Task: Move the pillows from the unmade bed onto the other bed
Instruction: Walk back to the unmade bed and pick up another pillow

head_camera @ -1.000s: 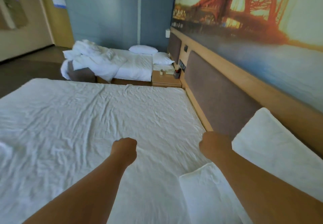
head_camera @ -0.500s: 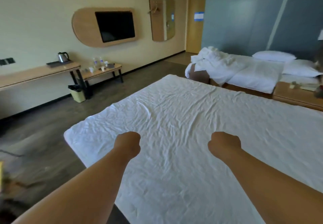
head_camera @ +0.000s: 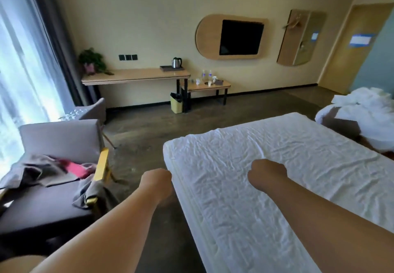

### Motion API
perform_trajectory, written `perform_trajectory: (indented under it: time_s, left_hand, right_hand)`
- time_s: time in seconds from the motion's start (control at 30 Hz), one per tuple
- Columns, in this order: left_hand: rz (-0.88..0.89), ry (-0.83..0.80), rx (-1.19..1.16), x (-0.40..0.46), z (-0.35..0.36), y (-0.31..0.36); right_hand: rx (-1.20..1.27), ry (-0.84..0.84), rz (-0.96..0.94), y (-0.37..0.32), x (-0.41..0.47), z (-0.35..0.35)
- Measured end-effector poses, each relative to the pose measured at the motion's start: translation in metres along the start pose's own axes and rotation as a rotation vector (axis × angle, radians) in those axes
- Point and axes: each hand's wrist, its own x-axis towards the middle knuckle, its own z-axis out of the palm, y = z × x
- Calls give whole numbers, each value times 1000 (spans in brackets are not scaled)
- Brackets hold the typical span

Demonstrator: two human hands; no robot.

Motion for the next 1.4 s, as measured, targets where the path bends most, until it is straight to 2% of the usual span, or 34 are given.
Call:
perform_trajectory:
  time_s: [0.1, 0.2, 0.37, 0.57, 0.7, 0.8, 0.97, 1.07, 1.2, 1.4]
  left_hand:
    - [-87, 24, -28, 27, 6, -76]
    - [-183, -25, -36, 49, 10, -140]
    - [-267, -76, -90, 80, 27, -207]
    - [-357, -106, -134, 129, 56, -252]
    - [-339, -195, 55, 182, 54, -279]
    - [-385, -119, 85, 238, 22, -300]
    - [-456, -18, 42, 318, -25, -335]
    - [-447, -25, 63, 353, -20, -356]
    - [-529, -100, -45, 402, -1, -393]
    - [-559, -98, -176, 505, 11, -470]
  right_hand:
    - [3, 39, -80, -89, 36, -16]
    - [-6, 73, -160, -168, 60, -23]
    - [-141, 58, -275, -261, 97, -20]
    - [-226, -66, -296, -331, 177, -4]
    - [-230, -158, -255, -362, 253, -13]
    - [-200, -101, -269, -378, 312, -34]
    - [-18, -131, -305, -406, 404, -67]
    - [-20, -117, -357, -439, 448, -80]
    - [-38, -66, -410, -501, 492, -91]
    - [-170, 8, -425, -598, 577, -109]
